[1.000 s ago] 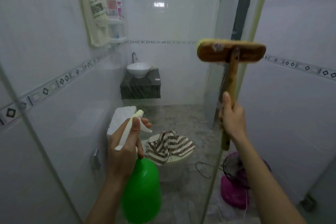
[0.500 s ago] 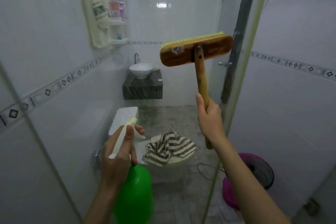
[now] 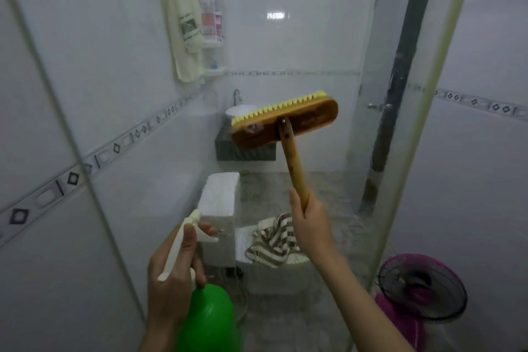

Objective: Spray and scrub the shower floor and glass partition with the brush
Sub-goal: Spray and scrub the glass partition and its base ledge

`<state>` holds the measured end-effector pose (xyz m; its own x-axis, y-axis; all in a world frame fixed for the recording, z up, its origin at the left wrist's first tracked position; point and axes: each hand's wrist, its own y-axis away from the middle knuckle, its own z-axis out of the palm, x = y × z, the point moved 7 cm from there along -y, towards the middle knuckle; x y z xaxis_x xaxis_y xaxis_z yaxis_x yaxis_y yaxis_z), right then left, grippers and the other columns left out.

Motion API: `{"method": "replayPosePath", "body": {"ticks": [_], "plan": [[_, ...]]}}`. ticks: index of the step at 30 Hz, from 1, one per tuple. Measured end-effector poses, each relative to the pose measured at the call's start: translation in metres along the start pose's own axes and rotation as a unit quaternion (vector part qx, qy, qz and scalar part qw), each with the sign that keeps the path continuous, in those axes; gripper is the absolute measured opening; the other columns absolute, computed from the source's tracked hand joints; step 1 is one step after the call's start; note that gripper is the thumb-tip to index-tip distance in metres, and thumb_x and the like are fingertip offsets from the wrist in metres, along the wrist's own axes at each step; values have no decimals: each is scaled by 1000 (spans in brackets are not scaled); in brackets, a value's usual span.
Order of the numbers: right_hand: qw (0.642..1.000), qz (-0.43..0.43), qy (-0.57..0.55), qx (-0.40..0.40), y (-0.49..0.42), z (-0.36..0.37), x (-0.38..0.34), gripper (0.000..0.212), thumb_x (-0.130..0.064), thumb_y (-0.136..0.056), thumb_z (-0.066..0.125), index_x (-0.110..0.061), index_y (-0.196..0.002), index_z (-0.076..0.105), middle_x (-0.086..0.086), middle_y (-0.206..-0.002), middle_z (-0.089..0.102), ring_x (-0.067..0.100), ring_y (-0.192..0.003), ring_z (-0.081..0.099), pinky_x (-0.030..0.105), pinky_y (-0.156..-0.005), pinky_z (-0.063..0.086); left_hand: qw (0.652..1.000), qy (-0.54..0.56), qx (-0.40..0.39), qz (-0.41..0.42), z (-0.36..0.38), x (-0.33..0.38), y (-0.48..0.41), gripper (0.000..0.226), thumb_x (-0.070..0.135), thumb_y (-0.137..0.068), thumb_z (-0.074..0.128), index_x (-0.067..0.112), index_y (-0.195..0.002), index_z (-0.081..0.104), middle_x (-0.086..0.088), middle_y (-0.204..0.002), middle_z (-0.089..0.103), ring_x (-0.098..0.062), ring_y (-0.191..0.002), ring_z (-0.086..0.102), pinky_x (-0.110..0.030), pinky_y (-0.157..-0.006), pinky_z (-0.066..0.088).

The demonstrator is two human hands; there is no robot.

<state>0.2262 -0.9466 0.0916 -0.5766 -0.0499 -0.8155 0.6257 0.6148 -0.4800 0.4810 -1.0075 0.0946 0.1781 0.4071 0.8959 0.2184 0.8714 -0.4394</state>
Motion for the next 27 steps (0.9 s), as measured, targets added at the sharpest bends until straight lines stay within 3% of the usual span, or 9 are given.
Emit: {"method": "replayPosePath", "body": {"ticks": [4, 10, 13, 15, 17, 22, 24, 27], "plan": [[985, 63, 142, -72, 62, 33, 46, 27, -44, -96, 46, -20, -88, 53, -5, -59, 50, 6, -47, 48, 18, -42, 33, 1000, -14, 27, -3, -26, -1, -3, 34, 54, -94, 44, 42, -88, 76, -24, -78, 66, -23, -39, 43, -32, -48, 39], [961, -80, 235, -122, 12, 84, -40, 34, -51, -97, 35, -20, -86, 42, -8, -60, 44, 7, -47, 41, 21, -43, 25, 997, -53, 46, 3, -53, -2, -1, 39, 61, -93, 44, 37, -88, 74, -31, -78, 64, -26, -40, 45, -39, -43, 44], [968, -3, 225, -108, 40, 72, 10, 27, -46, -96, 45, -21, -86, 46, -8, -58, 47, 5, -47, 44, 19, -42, 24, 997, -44, 70, 3, -75, -1, 3, 38, 61, -93, 43, 38, -90, 74, -25, -77, 66, -25, -40, 44, -42, -41, 43], [971, 56, 206, -112, 73, 71, 41, 24, -45, -95, 50, -21, -91, 51, -7, -61, 52, 6, -51, 49, 20, -43, 28, 995, -36, 91, 3, -92, -2, 6, 34, 55, -96, 44, 40, -90, 75, -6, -79, 73, -20, -39, 44, -35, -42, 40], [970, 56, 206, -112, 79, 90, 40, 25, -45, -95, 48, -21, -91, 50, -4, -63, 53, 15, -53, 53, 24, -45, 31, 993, -43, 106, 0, -106, -4, 9, 32, 49, -97, 44, 45, -89, 74, 3, -84, 75, -16, -39, 44, -26, -44, 38], [952, -82, 232, -179, 40, 174, -56, 32, -54, -98, 33, -23, -91, 39, -5, -69, 49, 15, -54, 49, 27, -49, 35, 992, -65, 112, -13, -127, -11, 17, 31, 56, -94, 44, 47, -90, 73, -30, -79, 60, -18, -41, 43, -27, -50, 41], [948, -102, 241, -182, 38, 176, -64, 33, -54, -98, 33, -23, -90, 40, -7, -69, 49, 12, -53, 47, 25, -49, 34, 991, -64, 116, -21, -133, -13, 19, 34, 63, -90, 44, 45, -90, 73, -25, -80, 61, -15, -41, 45, -25, -48, 42], [946, -28, 272, -173, 67, 144, -5, 29, -50, -97, 40, -23, -88, 42, -11, -64, 43, 14, -54, 48, 21, -45, 28, 990, -63, 121, -19, -141, -14, 24, 37, 63, -89, 44, 42, -89, 74, -17, -77, 64, -11, -40, 45, -22, -44, 40]]}}
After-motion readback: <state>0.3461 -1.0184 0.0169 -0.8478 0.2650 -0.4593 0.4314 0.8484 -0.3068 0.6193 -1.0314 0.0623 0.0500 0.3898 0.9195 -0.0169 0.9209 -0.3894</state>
